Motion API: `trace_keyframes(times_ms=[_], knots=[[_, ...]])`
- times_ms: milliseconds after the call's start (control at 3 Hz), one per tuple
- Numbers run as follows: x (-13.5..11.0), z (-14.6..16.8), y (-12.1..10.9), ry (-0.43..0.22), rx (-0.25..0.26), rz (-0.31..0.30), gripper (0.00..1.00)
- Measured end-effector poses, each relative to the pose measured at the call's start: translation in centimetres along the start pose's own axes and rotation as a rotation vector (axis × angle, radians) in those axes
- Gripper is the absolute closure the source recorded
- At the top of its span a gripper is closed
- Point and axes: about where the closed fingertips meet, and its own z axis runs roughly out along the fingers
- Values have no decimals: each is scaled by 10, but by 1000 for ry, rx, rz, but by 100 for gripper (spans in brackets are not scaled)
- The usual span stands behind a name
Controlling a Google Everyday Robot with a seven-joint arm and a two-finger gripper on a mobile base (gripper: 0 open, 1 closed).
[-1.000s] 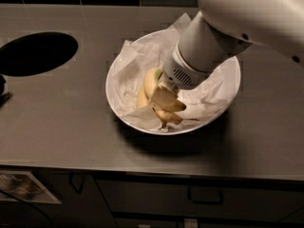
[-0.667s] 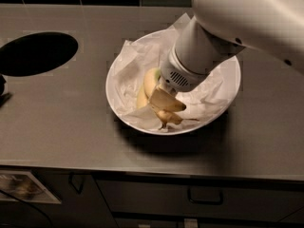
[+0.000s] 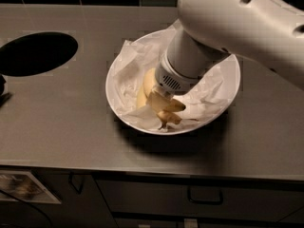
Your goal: Pick banana from white bowl
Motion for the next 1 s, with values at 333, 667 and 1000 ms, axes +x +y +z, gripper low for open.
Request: trace_keyframes(times_ms=[333,667,1000], knots=[[-1,-2,0,0,0,0,57],[-1,-2,0,0,0,0,76],[-1,-2,0,0,0,0,98]])
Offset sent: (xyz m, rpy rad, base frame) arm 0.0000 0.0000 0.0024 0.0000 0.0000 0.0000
